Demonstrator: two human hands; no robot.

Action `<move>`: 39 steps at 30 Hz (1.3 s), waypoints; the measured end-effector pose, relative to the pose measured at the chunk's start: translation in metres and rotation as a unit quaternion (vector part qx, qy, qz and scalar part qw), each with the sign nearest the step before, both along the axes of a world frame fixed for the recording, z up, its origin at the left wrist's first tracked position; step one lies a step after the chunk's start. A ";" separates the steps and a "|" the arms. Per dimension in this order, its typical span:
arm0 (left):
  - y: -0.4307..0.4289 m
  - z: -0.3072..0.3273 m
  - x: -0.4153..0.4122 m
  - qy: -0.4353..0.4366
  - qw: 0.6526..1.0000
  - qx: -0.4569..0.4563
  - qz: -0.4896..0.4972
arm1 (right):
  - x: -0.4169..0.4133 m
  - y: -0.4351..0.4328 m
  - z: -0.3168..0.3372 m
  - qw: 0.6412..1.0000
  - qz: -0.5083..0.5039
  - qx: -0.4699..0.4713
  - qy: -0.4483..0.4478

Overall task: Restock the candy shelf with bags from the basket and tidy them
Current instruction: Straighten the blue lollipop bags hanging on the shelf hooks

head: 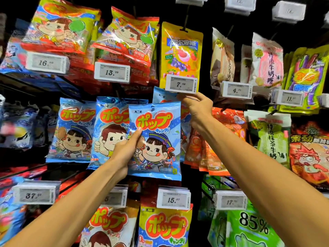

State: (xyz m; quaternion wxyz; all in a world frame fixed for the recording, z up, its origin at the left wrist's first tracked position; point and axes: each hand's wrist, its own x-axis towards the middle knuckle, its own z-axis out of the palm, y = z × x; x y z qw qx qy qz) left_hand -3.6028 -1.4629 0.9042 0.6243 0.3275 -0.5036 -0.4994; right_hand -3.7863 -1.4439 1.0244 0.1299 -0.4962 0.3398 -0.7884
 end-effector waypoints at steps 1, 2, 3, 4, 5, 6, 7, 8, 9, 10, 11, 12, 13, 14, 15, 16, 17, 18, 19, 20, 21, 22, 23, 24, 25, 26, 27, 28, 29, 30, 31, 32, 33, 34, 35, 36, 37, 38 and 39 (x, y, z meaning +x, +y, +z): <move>-0.001 -0.001 0.000 0.000 1.000 0.001 -0.004 | 0.000 -0.001 0.000 1.000 0.007 0.000 0.000; -0.002 -0.002 -0.001 -0.001 1.000 0.005 -0.007 | 0.000 -0.001 -0.001 1.000 0.008 0.003 0.003; -0.003 -0.003 -0.001 -0.003 1.000 0.010 -0.007 | 0.000 -0.002 -0.002 1.000 0.007 0.004 0.008; -0.005 -0.004 -0.001 -0.005 1.000 0.016 -0.004 | 0.001 -0.002 -0.003 1.000 0.006 0.002 0.012; -0.006 -0.006 0.000 -0.005 1.000 0.020 -0.001 | 0.001 -0.003 -0.005 1.000 0.007 -0.002 0.017; -0.007 -0.007 0.000 -0.004 1.000 0.023 0.001 | 0.002 -0.002 -0.006 1.000 0.008 -0.006 0.022; -0.008 -0.008 -0.001 -0.003 1.000 0.023 0.002 | 0.002 -0.002 -0.006 0.999 0.006 -0.013 0.030; -0.009 -0.009 -0.001 -0.003 1.000 0.022 0.003 | 0.003 -0.001 -0.007 0.999 -0.002 -0.020 0.038; -0.009 -0.010 -0.002 -0.004 1.000 0.020 0.001 | 0.002 -0.002 -0.007 0.999 -0.009 -0.029 0.043; -0.009 -0.010 -0.002 -0.003 1.000 0.017 -0.002 | 0.002 -0.002 -0.007 0.998 -0.014 -0.035 0.044; -0.009 -0.010 -0.003 -0.003 1.000 0.013 -0.004 | 0.002 -0.003 -0.008 0.998 -0.018 -0.038 0.043; -0.009 -0.009 -0.004 -0.003 1.000 0.010 -0.006 | 0.001 -0.003 -0.010 0.998 -0.025 -0.036 0.043; -0.009 -0.008 -0.005 -0.004 1.000 0.007 -0.007 | 0.000 -0.004 -0.011 0.998 -0.032 -0.037 0.044; -0.010 -0.008 -0.006 -0.006 1.000 0.004 -0.008 | 0.000 -0.005 -0.013 0.997 -0.037 -0.039 0.047; -0.011 -0.008 -0.008 -0.007 1.000 0.004 -0.012 | 0.000 -0.005 -0.015 0.997 -0.040 -0.045 0.048; -0.011 -0.008 -0.009 -0.008 1.000 0.006 -0.015 | -0.001 -0.004 -0.016 0.997 -0.045 -0.052 0.044; -0.012 -0.009 -0.011 -0.009 1.000 0.009 -0.019 | -0.001 -0.004 -0.018 0.996 -0.054 -0.061 0.042; -0.012 -0.011 -0.012 -0.008 1.000 0.013 -0.022 | -0.002 -0.004 -0.020 0.994 -0.076 -0.067 0.045; -0.013 -0.012 -0.013 -0.008 1.000 0.017 -0.024 | -0.002 -0.004 -0.022 0.990 -0.110 -0.071 0.060; -0.014 -0.013 -0.014 -0.007 0.999 0.020 -0.025 | -0.001 -0.003 -0.023 0.983 -0.151 -0.073 0.081; -0.015 -0.014 -0.015 -0.008 0.999 0.022 -0.027 | 0.000 -0.002 -0.025 0.975 -0.183 -0.073 0.105; -0.016 -0.015 -0.016 -0.007 0.999 0.022 -0.029 | 0.001 -0.002 -0.026 0.966 -0.213 -0.074 0.128; -0.017 -0.016 -0.016 -0.004 0.999 0.021 -0.033 | 0.002 -0.002 -0.026 0.959 -0.233 -0.074 0.146; -0.018 -0.017 -0.016 -0.001 0.999 0.020 -0.037 | 0.003 -0.002 -0.025 0.954 -0.247 -0.071 0.155; -0.018 -0.018 -0.016 0.001 0.999 0.019 -0.041 | 0.004 -0.001 -0.024 0.951 -0.256 -0.068 0.158; -0.019 -0.018 -0.016 0.003 0.999 0.019 -0.044 | 0.005 0.000 -0.024 0.951 -0.260 -0.063 0.155; -0.020 -0.019 -0.015 0.004 0.999 0.019 -0.048 | 0.005 0.000 -0.023 0.952 -0.260 -0.056 0.152; -0.020 -0.019 -0.015 0.004 0.999 0.019 -0.050 | 0.006 0.000 -0.023 0.953 -0.258 -0.050 0.150; -0.021 -0.020 -0.014 0.003 0.998 0.018 -0.052 | 0.007 -0.001 -0.024 0.953 -0.257 -0.050 0.150; -0.022 -0.020 -0.013 0.002 0.998 0.018 -0.055 | 0.008 -0.001 -0.024 0.955 -0.253 -0.055 0.145; -0.022 -0.020 -0.012 0.003 0.998 0.019 -0.057 | 0.010 -0.002 -0.025 0.957 -0.247 -0.064 0.135; -0.022 -0.021 -0.011 0.003 0.998 0.021 -0.061 | 0.012 -0.001 -0.025 0.960 -0.240 -0.074 0.126; -0.021 -0.021 -0.011 0.001 0.998 0.020 -0.065 | 0.013 -0.001 -0.026 0.961 -0.235 -0.083 0.121; -0.021 -0.022 -0.010 -0.003 0.997 0.016 -0.070 | 0.014 -0.001 -0.027 0.959 -0.238 -0.092 0.127; -0.021 -0.022 -0.009 -0.006 0.997 0.014 -0.073 | 0.014 -0.001 -0.028 0.952 -0.250 -0.100 0.145; -0.021 -0.021 -0.008 -0.008 0.997 0.013 -0.071 | 0.015 -0.002 -0.029 0.942 -0.266 -0.111 0.172; -0.021 -0.021 -0.007 -0.007 0.998 0.013 -0.067 | 0.015 -0.001 -0.030 0.930 -0.282 -0.122 0.204; -0.022 -0.021 -0.006 -0.007 0.998 0.013 -0.064 | 0.013 -0.001 -0.030 0.912 -0.302 -0.135 0.241; -0.022 -0.021 -0.006 -0.010 0.998 0.013 -0.065 | 0.011 -0.001 -0.031 0.890 -0.327 -0.142 0.286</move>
